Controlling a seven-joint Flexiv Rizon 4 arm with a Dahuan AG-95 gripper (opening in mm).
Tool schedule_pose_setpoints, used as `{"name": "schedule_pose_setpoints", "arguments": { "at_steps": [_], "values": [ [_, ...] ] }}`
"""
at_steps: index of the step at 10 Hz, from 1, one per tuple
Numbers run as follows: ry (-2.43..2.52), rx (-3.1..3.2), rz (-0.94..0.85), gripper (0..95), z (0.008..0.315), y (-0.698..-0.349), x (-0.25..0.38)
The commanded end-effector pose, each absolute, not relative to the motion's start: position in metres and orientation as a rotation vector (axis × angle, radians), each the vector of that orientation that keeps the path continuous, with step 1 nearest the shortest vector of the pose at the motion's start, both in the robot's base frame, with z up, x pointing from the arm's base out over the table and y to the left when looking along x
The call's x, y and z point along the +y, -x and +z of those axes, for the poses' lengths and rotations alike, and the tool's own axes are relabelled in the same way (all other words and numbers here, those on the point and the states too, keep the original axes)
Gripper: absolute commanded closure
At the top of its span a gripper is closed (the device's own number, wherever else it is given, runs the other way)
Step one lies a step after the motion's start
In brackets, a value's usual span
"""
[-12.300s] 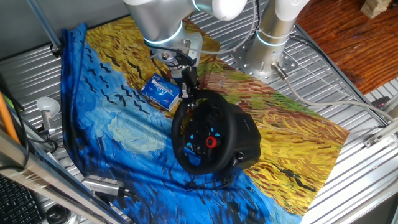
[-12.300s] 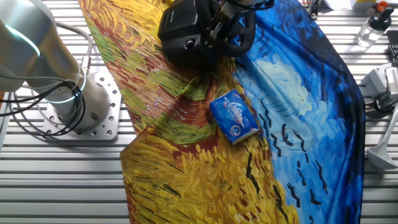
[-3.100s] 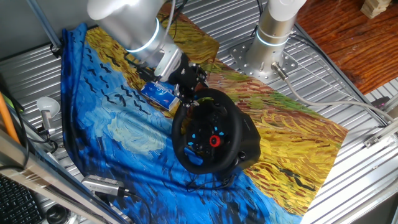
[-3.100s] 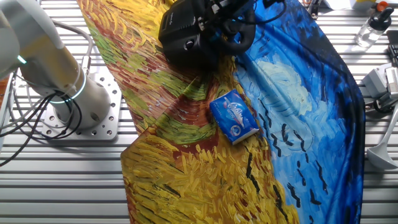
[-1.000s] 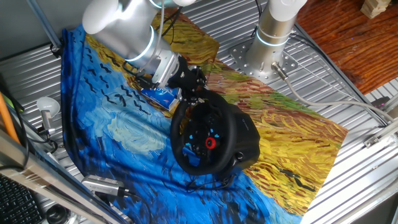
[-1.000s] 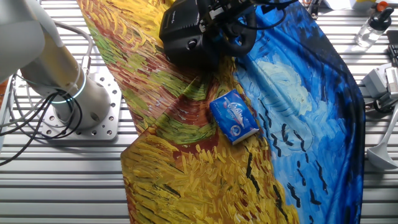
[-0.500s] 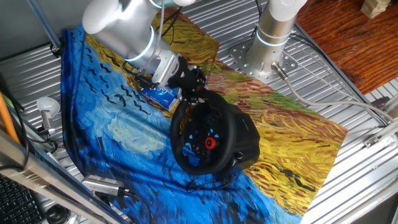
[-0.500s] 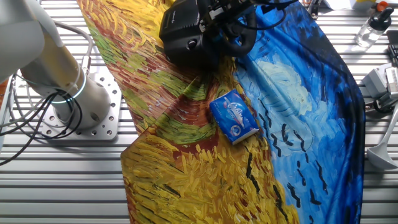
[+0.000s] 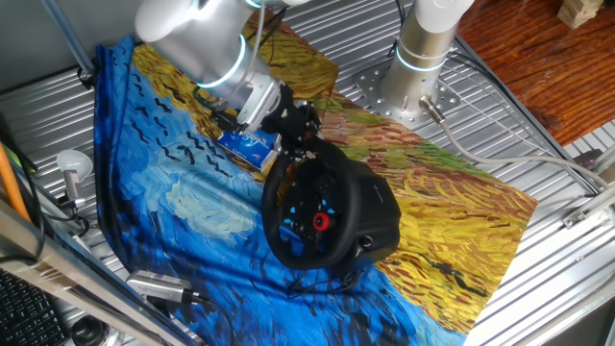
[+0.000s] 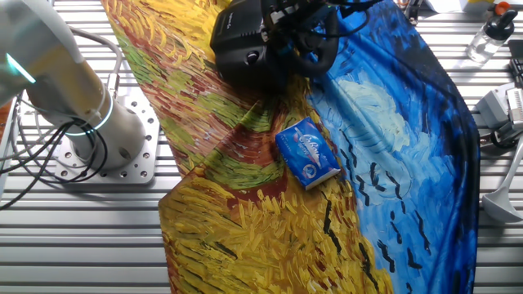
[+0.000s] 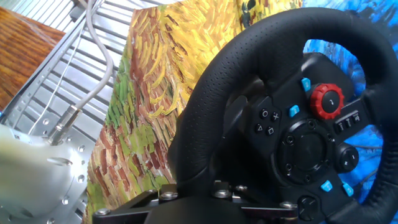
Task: Rotate the steering wheel 90 degrees counterclockwise
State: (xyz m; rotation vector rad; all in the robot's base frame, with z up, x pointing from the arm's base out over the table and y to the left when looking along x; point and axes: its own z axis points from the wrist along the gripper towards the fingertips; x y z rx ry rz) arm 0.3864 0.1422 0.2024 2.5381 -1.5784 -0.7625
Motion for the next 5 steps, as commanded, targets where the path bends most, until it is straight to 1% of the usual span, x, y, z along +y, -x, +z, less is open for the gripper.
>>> {"name": "schedule_pose_setpoints", "arguments": {
  "at_steps": [1, 5],
  "values": [
    [-2.535, -1.62, -0.715, 95.0, 0.201, -0.3881, 0.142],
    [-2.542, -1.634, -0.699, 95.0, 0.201, -0.3881, 0.142]
  ]
}}
